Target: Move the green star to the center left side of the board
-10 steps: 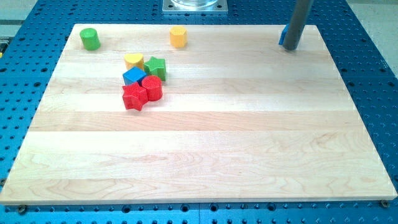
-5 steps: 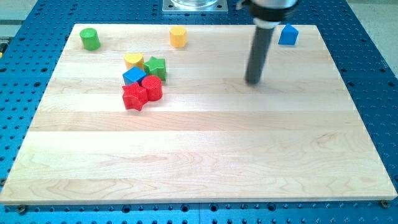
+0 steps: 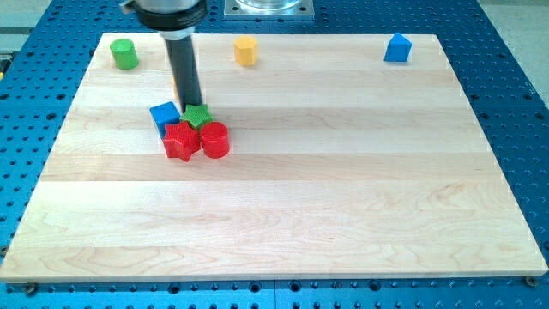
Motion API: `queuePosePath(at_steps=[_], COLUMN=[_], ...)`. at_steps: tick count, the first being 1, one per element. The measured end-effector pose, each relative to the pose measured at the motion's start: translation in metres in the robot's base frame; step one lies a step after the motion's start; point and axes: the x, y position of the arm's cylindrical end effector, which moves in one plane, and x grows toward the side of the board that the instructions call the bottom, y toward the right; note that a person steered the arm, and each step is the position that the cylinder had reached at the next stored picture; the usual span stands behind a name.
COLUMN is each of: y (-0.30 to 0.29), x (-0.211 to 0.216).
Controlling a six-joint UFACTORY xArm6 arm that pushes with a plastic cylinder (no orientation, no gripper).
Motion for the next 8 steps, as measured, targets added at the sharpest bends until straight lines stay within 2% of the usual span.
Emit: queuePosePath(at_steps=[1,2,3,4,5,6,7,8], y=[0.069,0.059,0.004,-0.005,-0.064,-0.041,-0.081,-0.092], x=[0.009,0.028,0.071,0.073,0.066,0.045,0.039,0.056])
